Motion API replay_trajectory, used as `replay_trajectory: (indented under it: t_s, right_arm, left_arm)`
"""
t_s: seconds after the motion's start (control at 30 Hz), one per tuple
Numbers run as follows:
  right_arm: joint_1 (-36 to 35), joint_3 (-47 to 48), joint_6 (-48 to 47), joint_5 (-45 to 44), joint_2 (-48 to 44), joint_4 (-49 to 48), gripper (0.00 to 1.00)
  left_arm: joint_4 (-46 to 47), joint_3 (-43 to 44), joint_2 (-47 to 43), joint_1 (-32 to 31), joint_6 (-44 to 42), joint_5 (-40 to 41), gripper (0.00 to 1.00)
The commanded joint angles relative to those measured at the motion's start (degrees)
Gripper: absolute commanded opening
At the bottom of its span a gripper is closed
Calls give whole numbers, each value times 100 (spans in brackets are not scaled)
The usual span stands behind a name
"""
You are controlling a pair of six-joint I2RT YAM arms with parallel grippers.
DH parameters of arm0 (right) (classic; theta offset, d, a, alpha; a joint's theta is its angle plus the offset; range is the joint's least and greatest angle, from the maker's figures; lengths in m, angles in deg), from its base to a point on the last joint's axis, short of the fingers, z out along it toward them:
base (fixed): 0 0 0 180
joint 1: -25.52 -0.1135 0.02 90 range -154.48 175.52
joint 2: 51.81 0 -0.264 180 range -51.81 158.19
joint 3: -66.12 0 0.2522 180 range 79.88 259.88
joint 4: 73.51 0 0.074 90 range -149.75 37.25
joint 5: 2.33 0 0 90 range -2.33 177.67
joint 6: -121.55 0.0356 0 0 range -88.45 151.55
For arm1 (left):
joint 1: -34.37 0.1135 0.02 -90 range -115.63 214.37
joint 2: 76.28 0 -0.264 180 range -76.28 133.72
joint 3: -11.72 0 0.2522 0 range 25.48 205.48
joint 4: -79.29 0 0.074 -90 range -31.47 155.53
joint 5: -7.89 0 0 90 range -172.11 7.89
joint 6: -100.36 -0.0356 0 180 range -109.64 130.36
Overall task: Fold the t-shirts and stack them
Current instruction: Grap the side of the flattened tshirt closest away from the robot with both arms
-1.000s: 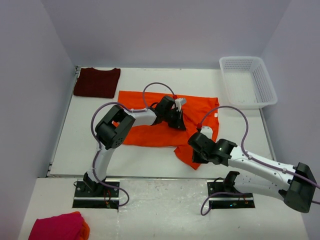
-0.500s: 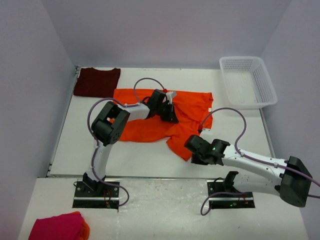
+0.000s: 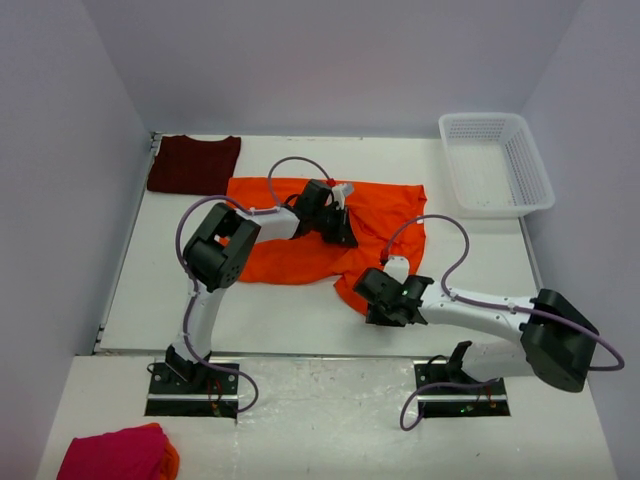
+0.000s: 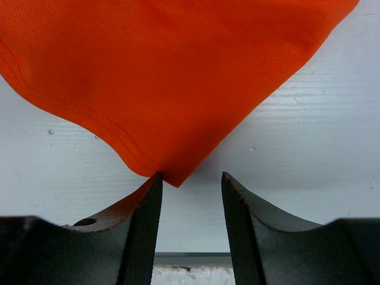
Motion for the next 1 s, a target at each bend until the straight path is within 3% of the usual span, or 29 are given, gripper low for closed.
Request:
replay_trajectory:
  t_s: [0.0,0.37,0.47,0.73,0.97]
  right_arm:
    - [-18,223,44,-115,136,-241,46]
    - [-9,223,79,-106,540,-417,43]
    - [-18,188,167,-106,646,-443,37]
    - [-18,153,430,-264,532,-162,7]
    - [-106,109,835,-554,-39,400,0]
  left_arm:
    - [87,-106,72,-22,-87,-86,0]
    - [193,-176,81,-31,-61,-174,0]
    - [219,-203,63,-31,-61,-174,0]
    - [237,-194,116,-30,-87,-200,0]
    - [184,-115,221,-22,-96,-183,0]
